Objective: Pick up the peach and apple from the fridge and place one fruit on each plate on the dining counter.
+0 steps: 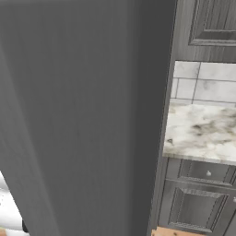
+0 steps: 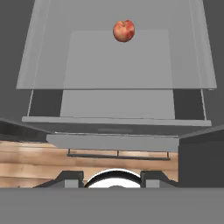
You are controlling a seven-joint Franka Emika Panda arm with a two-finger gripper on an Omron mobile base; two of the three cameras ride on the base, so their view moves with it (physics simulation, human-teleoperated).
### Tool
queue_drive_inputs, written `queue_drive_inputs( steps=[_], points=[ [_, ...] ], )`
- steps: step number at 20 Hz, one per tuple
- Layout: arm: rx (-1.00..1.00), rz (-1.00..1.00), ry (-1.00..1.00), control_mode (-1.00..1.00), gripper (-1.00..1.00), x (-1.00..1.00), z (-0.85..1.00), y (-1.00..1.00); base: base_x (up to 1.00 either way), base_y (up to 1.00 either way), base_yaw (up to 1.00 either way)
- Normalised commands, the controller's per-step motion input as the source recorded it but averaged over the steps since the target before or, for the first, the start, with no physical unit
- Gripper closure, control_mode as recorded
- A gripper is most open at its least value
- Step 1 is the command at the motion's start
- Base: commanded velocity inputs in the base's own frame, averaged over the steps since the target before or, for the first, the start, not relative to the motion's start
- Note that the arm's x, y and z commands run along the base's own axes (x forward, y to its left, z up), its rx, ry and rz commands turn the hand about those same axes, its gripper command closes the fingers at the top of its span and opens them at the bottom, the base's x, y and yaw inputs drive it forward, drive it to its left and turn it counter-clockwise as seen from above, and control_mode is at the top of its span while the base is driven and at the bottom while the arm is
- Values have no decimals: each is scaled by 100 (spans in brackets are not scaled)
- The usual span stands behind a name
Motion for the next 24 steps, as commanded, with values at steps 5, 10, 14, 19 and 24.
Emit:
queue_drive_inputs(
  steps=[5, 10, 14, 19, 24],
  points=[
    [-1, -2, 0, -100, -100, -4, -22, 1, 0, 0, 0],
    [-3, -15, 2, -100, -100, 20, -66, 10, 0, 0, 0],
    [-11, -12, 2, -100, -100, 44, -53, 10, 0, 0, 0],
    [-4, -10, 0, -100, -100, 51, -32, 0, 0, 0, 0],
    [0, -1, 0, -100, -100, 57, -18, -4, 0, 0, 0]
  ],
)
